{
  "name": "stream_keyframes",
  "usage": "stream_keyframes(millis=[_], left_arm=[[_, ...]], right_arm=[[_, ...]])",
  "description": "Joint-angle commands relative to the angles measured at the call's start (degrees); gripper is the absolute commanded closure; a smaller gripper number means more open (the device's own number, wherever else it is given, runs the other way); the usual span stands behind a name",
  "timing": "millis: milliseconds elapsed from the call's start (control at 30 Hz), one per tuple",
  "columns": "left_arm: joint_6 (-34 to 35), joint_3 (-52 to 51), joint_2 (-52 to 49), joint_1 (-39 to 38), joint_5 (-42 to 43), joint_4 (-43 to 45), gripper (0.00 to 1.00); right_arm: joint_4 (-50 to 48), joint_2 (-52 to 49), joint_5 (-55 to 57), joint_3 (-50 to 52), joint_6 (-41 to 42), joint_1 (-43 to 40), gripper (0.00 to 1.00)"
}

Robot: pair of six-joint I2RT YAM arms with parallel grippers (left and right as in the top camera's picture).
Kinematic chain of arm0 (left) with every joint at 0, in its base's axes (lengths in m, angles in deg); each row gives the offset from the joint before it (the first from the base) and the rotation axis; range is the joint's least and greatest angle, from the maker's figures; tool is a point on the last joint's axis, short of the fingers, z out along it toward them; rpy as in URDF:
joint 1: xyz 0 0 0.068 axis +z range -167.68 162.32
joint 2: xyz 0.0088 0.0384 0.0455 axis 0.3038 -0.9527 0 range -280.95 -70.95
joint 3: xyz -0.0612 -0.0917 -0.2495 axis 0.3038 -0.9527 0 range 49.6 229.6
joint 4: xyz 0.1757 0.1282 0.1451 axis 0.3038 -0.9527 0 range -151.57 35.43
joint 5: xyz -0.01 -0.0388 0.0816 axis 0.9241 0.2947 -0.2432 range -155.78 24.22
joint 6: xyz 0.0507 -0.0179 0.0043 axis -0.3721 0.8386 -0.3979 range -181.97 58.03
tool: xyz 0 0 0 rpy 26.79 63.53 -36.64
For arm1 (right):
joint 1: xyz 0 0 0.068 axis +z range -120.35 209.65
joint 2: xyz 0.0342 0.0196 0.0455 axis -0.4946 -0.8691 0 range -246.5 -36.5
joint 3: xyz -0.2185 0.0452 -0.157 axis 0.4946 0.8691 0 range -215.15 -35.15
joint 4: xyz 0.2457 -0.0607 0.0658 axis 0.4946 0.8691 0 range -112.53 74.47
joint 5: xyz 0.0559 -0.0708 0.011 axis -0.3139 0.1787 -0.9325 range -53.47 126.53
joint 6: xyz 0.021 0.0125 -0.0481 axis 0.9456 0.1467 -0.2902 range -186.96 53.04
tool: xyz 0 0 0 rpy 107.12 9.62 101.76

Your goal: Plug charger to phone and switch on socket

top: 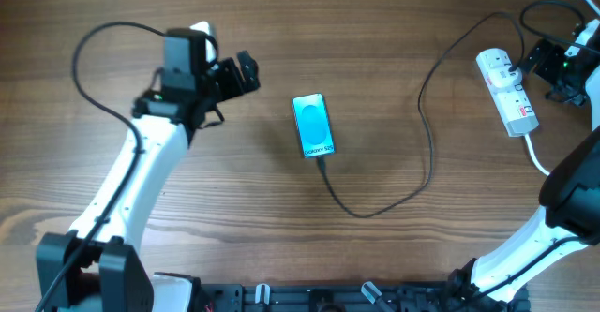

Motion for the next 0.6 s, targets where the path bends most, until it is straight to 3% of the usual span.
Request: stream_keyframes(millis=[0,567], left_arm=[[-0.28,-8.26,0.11,-2.19,-0.63,7.19,0.0],[4.44,-36.61,2.49,-2.84,-1.42,30.03,0.0]], right_arm=[[-0.11,1.07,0.33,-0.17,0.17,-0.07,0.0],[-0.11,1.07,0.31,-0.17,0.2,-0.07,0.0]])
